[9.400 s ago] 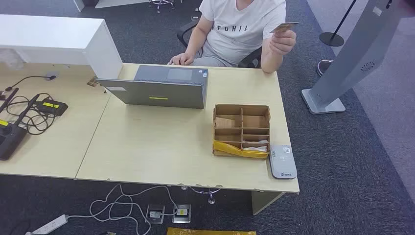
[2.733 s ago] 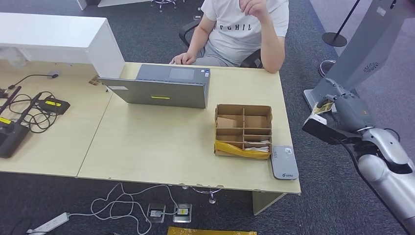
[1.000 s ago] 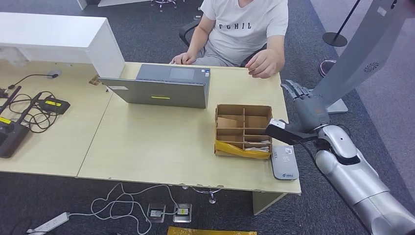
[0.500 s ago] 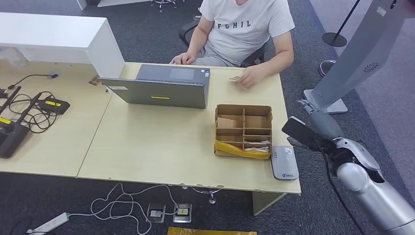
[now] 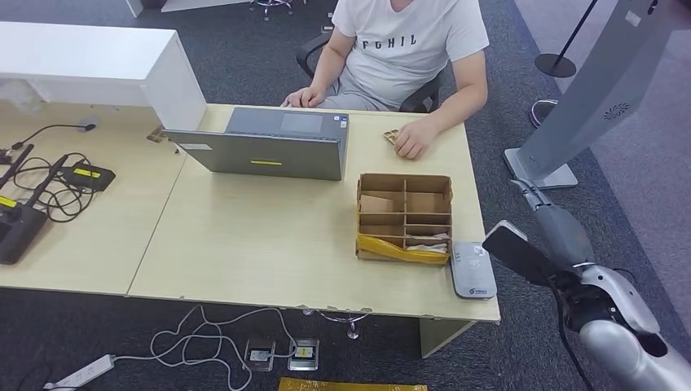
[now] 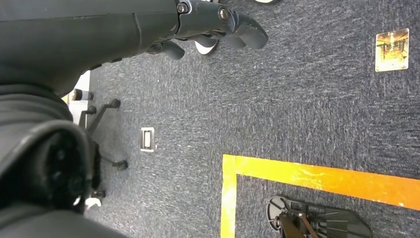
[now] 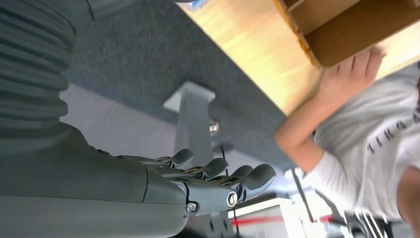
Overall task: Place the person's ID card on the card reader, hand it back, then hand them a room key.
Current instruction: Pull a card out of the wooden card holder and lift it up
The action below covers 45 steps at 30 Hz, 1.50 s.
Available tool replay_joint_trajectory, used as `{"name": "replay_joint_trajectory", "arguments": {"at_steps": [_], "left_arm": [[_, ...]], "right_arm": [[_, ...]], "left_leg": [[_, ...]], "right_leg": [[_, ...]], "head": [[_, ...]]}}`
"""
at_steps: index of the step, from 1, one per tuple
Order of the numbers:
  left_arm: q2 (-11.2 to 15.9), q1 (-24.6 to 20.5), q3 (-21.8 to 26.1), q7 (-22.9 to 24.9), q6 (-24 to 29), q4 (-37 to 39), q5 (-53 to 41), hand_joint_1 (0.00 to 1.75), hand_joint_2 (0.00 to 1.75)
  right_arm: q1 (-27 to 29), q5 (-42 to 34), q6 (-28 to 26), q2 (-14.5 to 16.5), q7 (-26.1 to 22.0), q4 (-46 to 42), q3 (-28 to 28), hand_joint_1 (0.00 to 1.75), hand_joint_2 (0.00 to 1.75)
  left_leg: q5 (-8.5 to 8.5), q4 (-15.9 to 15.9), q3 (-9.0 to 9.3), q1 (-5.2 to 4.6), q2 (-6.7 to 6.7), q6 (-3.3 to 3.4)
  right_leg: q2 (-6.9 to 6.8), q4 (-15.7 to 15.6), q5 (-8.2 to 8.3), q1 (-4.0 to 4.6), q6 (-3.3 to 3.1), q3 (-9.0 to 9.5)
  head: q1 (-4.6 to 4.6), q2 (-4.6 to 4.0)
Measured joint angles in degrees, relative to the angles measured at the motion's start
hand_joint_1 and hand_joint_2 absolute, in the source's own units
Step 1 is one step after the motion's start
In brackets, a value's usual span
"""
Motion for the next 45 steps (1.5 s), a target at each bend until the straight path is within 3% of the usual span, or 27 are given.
{"name": "replay_joint_trajectory", "arguments": {"at_steps": [7,14,29,45], "left_arm": [[-0.3,-0.3,0.0,0.2,0.4,0.0,-0.1,0.00,0.00],[-0.6,-0.4,0.0,0.2,0.6,0.0,-0.1,0.00,0.00],[-0.9,-0.5,0.0,0.4,0.8,0.0,-0.1,0.00,0.00],[-0.9,-0.5,0.0,0.6,-0.2,0.0,-0.1,0.00,0.00]], "right_arm": [[2.0,20.1,-11.1,2.9,-4.1,3.6,3.5,0.00,1.75],[0.6,26.5,-14.1,7.6,-7.8,11.6,5.4,0.00,1.75],[-1.4,27.6,-13.9,13.4,-8.4,19.2,7.1,0.00,1.75],[-3.7,23.4,-7.4,19.9,-6.2,21.6,7.2,0.00,1.75]], "left_leg": [[0.01,0.0,-0.01,0.01,0.00,0.00],[0.01,0.0,-0.01,0.01,0.00,0.00],[0.01,0.0,-0.02,0.01,-0.01,-0.01],[0.02,0.0,-0.01,0.01,-0.01,-0.02]], "right_leg": [[-0.01,0.0,-0.01,0.01,-0.01,0.01],[0.00,0.0,-0.01,0.01,-0.01,0.01],[0.01,0.0,-0.01,0.01,-0.02,0.01],[0.01,0.1,-0.01,0.02,-0.02,0.01]], "head": [[-0.01,0.00],[0.00,0.00],[0.01,0.00],[0.01,0.00]]}}
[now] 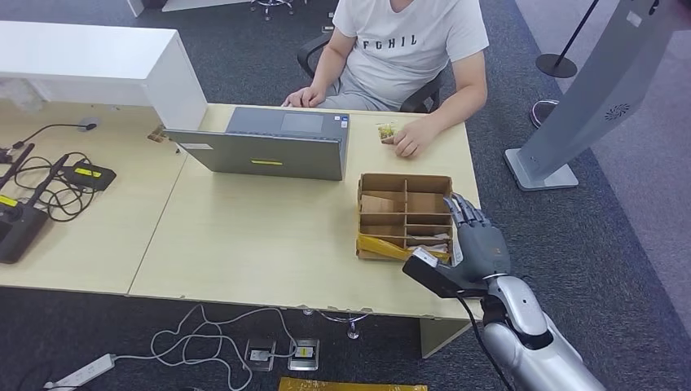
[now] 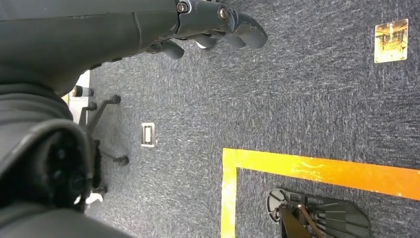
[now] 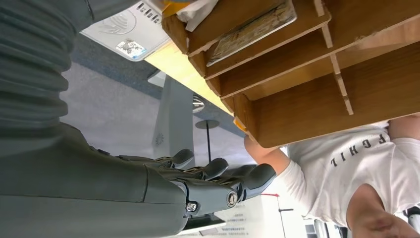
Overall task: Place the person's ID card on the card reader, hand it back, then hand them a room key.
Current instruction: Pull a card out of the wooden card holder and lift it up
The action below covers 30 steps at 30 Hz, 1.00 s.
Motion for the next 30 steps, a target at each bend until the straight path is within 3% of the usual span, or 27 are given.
{"name": "replay_joint_trajectory", "arguments": {"at_steps": [11,23,30], "left_arm": [[0.0,0.0,-0.3,-0.3,-0.2,0.0,-0.3,0.00,0.00],[0.0,0.0,-1.3,-0.7,0.1,0.0,-0.7,0.00,0.00],[0.0,0.0,-1.4,-0.9,0.2,0.0,-0.4,0.00,0.00]], "right_arm": [[-1.1,-0.3,1.7,3.1,0.4,0.0,0.0,0.00,1.75],[-0.8,11.0,-3.1,4.3,-0.1,0.0,0.0,0.00,1.75],[-0.2,13.2,-0.4,4.7,0.5,-0.2,0.0,0.00,1.75]], "left_leg": [[0.01,0.0,0.00,0.00,0.00,-0.01],[0.01,0.0,0.02,0.00,0.00,-0.01],[0.01,0.0,0.03,0.00,0.00,-0.01]], "right_leg": [[-0.01,0.0,0.00,0.00,0.00,-0.01],[0.00,0.0,0.00,0.00,0.00,-0.01],[0.01,0.0,0.00,0.00,0.00,0.00]], "head": [[0.00,0.00],[0.00,0.00],[0.00,0.00]]}}
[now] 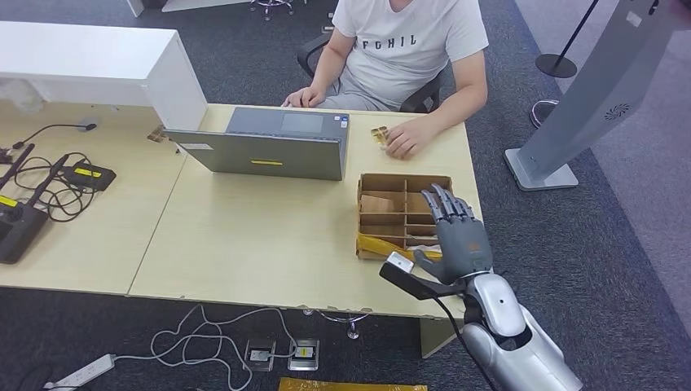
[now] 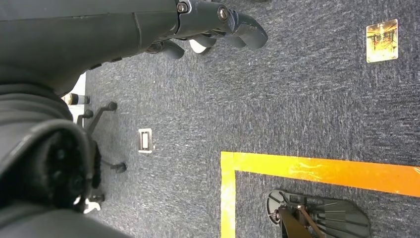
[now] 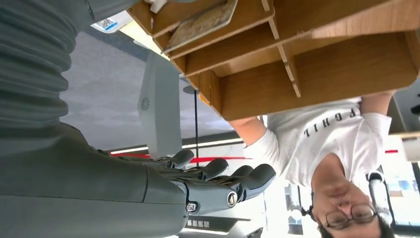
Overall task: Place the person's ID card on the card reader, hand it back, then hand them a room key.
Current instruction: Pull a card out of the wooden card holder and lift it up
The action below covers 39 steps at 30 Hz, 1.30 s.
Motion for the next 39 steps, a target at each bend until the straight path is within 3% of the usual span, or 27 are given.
{"name": "replay_joint_trajectory", "arguments": {"at_steps": [24,39], "left_arm": [[0.1,0.0,0.0,0.5,-0.1,0.0,0.6,0.00,0.00],[0.1,0.0,-0.4,0.2,-1.1,0.0,0.6,0.00,0.00]], "right_arm": [[0.4,-1.2,8.1,0.1,1.5,-2.9,0.0,0.00,1.75],[0.1,-0.8,7.6,0.2,2.7,-0.5,-0.2,0.00,1.75]], "left_leg": [[0.00,0.0,0.00,0.00,0.00,0.00],[0.00,0.0,-0.01,0.00,0.00,0.00]], "right_leg": [[0.00,0.0,0.00,0.00,0.00,0.01],[0.00,0.0,0.00,0.00,0.00,0.00]], "head": [[0.00,0.00],[0.00,0.00]]}}
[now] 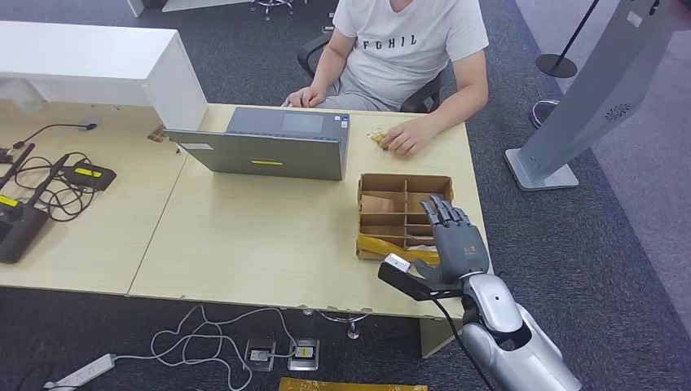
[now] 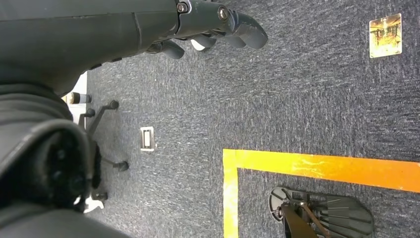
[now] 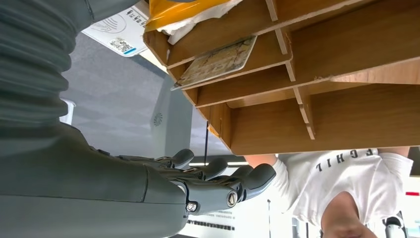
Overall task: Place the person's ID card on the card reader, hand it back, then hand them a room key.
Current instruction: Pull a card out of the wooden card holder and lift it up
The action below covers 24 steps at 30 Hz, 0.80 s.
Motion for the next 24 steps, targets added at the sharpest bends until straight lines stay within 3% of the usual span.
{"name": "replay_joint_trajectory", "arguments": {"at_steps": [24], "left_arm": [[0.5,0.0,-0.8,-0.2,-0.9,0.0,-0.7,0.00,0.00]], "right_arm": [[0.2,0.7,0.4,0.2,0.7,0.7,-0.7,0.00,1.75]], "left_leg": [[0.00,0.0,0.00,0.00,0.00,0.00]], "right_leg": [[0.01,0.0,0.00,0.00,0.00,0.00]], "head": [[0.00,0.00]]}}
